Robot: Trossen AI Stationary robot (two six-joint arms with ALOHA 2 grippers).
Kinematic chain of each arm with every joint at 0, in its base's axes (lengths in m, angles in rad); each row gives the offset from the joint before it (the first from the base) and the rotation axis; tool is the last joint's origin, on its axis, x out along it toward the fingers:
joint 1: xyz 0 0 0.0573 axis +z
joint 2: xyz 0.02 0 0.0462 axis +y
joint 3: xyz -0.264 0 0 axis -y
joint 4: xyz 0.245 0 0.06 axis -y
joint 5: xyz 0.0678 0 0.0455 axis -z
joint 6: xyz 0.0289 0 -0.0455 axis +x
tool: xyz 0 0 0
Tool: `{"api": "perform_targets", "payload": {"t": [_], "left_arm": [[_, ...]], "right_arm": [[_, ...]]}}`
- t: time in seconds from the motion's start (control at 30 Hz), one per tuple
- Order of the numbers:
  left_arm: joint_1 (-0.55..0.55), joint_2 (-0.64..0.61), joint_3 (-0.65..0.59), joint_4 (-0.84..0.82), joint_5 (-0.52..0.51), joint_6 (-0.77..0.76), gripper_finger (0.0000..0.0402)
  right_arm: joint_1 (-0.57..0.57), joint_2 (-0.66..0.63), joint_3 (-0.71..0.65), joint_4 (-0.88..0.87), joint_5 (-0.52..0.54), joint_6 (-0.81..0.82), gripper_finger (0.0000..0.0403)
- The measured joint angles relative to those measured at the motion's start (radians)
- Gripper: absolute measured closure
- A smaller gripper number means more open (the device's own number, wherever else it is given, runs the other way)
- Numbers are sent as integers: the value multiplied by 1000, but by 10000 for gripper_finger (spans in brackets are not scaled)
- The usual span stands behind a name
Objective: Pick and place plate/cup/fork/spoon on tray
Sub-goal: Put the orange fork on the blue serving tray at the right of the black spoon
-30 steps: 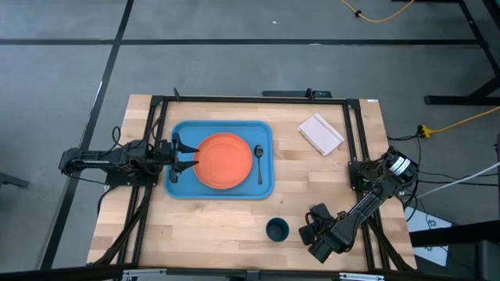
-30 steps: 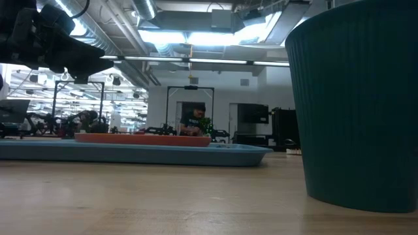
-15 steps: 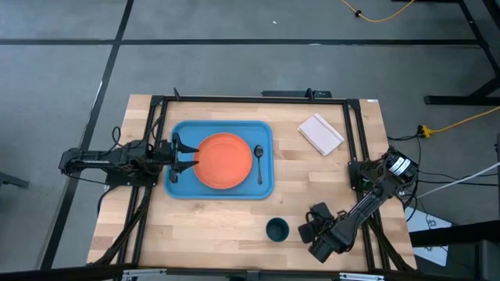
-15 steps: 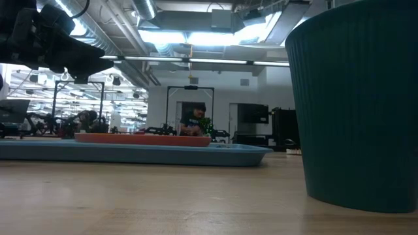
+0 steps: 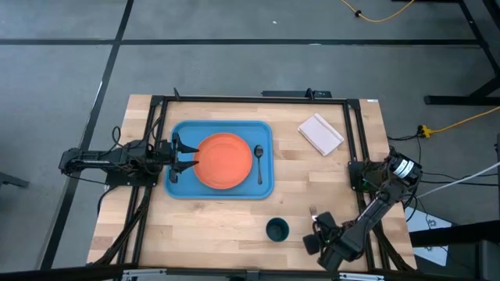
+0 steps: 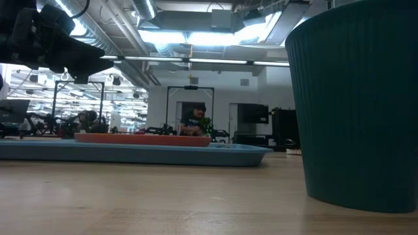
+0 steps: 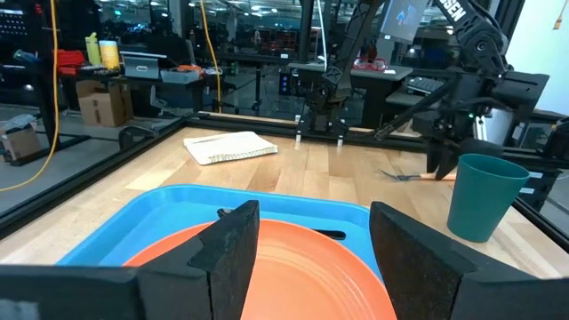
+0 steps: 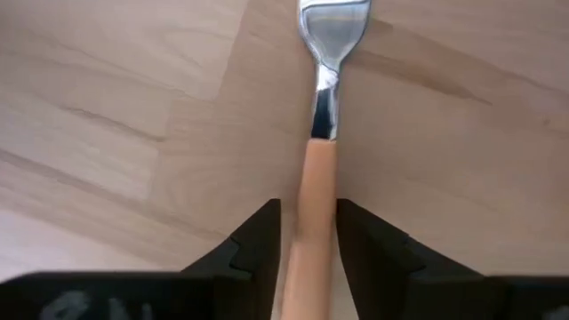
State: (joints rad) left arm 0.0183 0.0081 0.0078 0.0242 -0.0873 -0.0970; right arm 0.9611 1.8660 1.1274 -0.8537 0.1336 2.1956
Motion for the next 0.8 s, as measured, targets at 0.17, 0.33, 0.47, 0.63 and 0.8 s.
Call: {"api": "perform_targets", "payload": {"t": [0.17, 0.33, 0.47, 0.63, 0.8], "left_arm": [[0, 0, 0, 0, 0, 0, 194], [0, 0, 0, 0, 0, 0, 194], [0, 0, 0, 0, 0, 0, 194], [0, 0, 0, 0, 0, 0, 194], [0, 0, 0, 0, 0, 0, 194]], "right_arm": [[-8, -1, -18, 1, -13, -2, 316], [-13, -6, -30, 4, -19, -3, 352], [-13, -4, -22, -21, 13, -7, 352], [-14, 1, 19, -135, 85, -1, 352], [-28, 1, 72, -259, 135, 0, 352]]}}
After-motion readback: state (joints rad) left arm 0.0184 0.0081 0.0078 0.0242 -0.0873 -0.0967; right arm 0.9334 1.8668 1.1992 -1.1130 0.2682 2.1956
